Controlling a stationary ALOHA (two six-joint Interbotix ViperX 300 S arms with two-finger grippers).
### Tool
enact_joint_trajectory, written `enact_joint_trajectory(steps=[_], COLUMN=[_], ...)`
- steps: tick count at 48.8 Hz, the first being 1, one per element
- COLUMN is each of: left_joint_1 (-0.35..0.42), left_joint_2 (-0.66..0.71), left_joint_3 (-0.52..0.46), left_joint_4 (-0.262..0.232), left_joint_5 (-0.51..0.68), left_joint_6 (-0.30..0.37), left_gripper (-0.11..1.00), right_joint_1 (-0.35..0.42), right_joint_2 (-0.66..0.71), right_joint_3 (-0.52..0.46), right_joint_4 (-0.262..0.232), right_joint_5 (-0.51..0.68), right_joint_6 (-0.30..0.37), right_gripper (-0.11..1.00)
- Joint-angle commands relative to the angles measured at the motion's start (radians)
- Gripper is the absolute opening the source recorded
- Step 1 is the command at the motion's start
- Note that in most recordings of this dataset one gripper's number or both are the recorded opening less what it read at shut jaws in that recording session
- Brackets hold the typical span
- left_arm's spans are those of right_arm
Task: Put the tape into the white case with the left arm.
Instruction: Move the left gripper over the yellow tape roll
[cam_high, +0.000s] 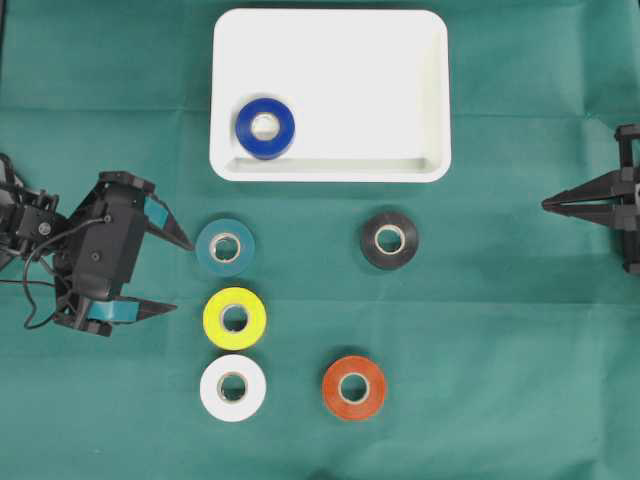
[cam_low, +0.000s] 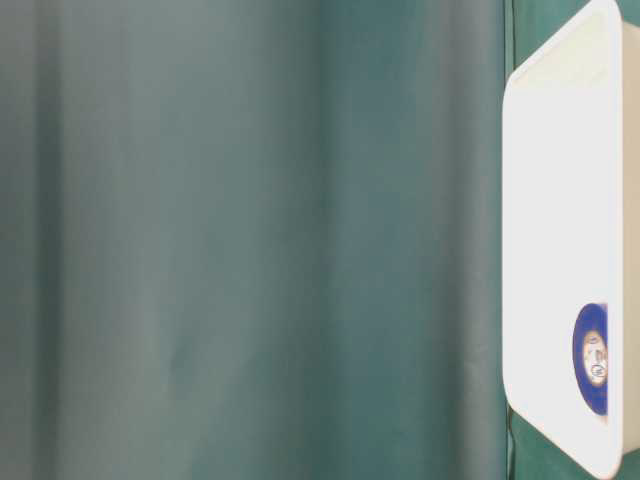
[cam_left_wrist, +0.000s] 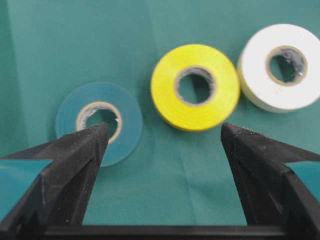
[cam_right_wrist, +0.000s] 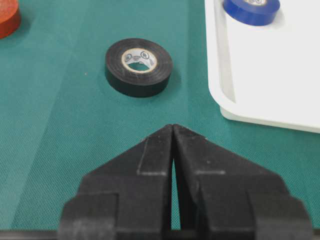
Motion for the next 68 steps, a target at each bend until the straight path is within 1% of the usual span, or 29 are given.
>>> enact_joint_trajectory(steps=[1,15,25,31,54,68], left_joint_1=[-0.006,-0.006,-0.008,-0.012,-0.025,-0.025], left_joint_2=[-0.009,-0.008,0.023,0.060,0.230,0.273], left_joint_3=[-0.006,-0.008,-0.021,-0.041,-0.176,-0.206], left_joint_4=[0.000,0.000,0.000,0.002,0.003,0.003], left_joint_5=[-0.003,-0.008,-0.015,-0.029,-0.038,-0.032], left_joint_6=[0.000,0.003,0.006,0.009,0.011,0.011], left_gripper=[0.93,0.93,0.93,0.93,0.93,0.93], right_joint_1=[-0.002,-0.002,-0.002,-0.002,-0.002,-0.002], right_joint_2=[0.008,0.008,0.008,0.008,0.008,0.006], right_joint_3=[-0.011,-0.011,-0.011,-0.011,-0.011,-0.011], right_joint_4=[0.000,-0.002,0.000,0.000,0.000,0.000], right_joint_5=[-0.009,-0.009,-0.009,-0.009,-0.009,-0.009], right_joint_6=[0.002,0.002,0.002,0.002,0.002,0.002], right_gripper=[-0.09,-0.09,-0.09,-0.09,-0.09,-0.09])
